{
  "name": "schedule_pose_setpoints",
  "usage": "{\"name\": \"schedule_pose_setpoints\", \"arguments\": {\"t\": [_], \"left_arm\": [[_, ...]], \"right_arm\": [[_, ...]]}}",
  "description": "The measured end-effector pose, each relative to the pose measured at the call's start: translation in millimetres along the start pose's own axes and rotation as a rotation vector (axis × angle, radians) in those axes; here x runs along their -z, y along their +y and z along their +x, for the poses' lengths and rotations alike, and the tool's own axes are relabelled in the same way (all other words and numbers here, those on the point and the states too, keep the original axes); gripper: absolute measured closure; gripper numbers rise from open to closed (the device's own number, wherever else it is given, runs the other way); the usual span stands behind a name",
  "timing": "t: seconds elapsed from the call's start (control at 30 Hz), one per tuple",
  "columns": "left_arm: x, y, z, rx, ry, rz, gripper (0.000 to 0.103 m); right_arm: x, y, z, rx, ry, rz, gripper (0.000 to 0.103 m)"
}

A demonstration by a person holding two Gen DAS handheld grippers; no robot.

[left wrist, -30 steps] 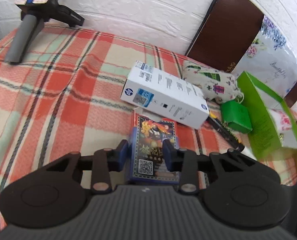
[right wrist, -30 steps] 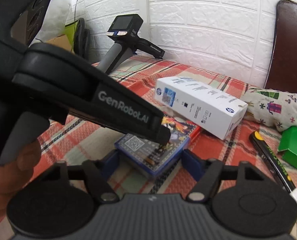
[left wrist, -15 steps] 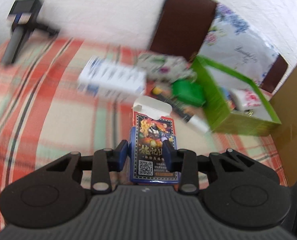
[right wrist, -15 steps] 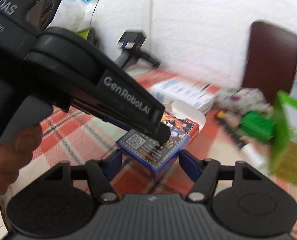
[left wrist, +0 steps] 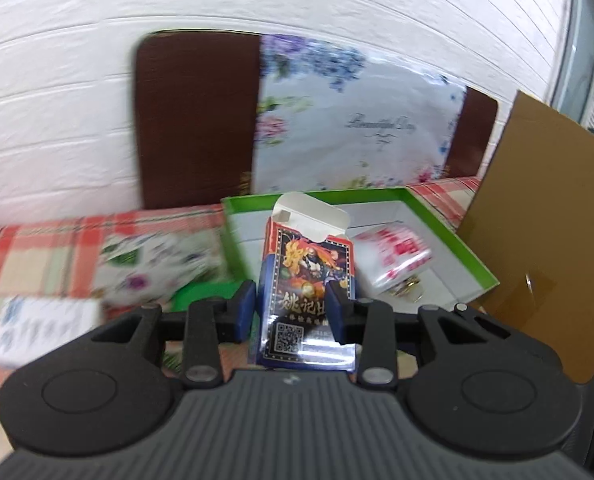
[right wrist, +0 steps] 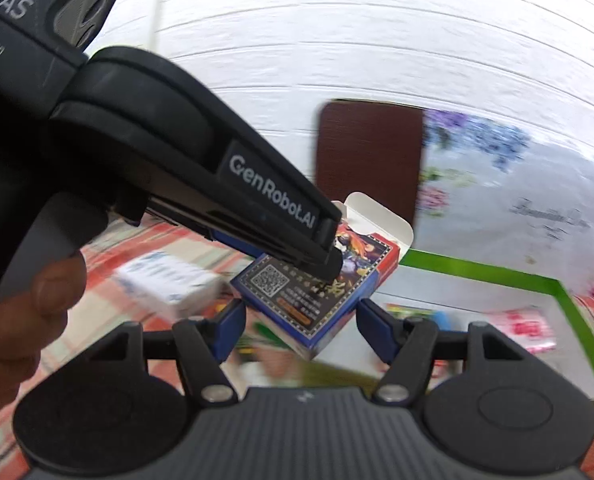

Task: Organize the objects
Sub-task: 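Carry the blue card box into the green box and release it, then lift the open left gripper away from the green box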

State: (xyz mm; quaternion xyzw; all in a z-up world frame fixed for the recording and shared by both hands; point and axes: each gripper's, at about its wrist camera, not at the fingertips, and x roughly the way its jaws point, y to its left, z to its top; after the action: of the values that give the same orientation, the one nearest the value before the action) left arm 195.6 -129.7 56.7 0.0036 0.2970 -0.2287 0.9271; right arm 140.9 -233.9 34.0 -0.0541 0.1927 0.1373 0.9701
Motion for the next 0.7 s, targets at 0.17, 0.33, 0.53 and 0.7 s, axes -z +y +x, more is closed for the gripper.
{"name": "schedule_pose_setpoints", "arguments": {"t": [0.17, 0.33, 0.53, 0.7], "left_arm": [[-13, -18, 38, 0.022, 0.028, 0.035, 0.063], [-13, -24, 74, -0.018, 0.074, 0.064, 0.061], [0, -13, 76, -0.062, 0.103, 0.035, 0.06], [2, -12, 62, -0.071, 0.098, 0.032, 0.06]], "right_arm": [[1, -35, 17, 0.051, 0.016, 0.05, 0.04], [11, -58, 44, 0.121, 0.051, 0.059, 0.027], [20, -67, 39, 0.128, 0.05, 0.129, 0.027], [23, -58, 22, 0.122, 0.033, 0.14, 0.027]]}}
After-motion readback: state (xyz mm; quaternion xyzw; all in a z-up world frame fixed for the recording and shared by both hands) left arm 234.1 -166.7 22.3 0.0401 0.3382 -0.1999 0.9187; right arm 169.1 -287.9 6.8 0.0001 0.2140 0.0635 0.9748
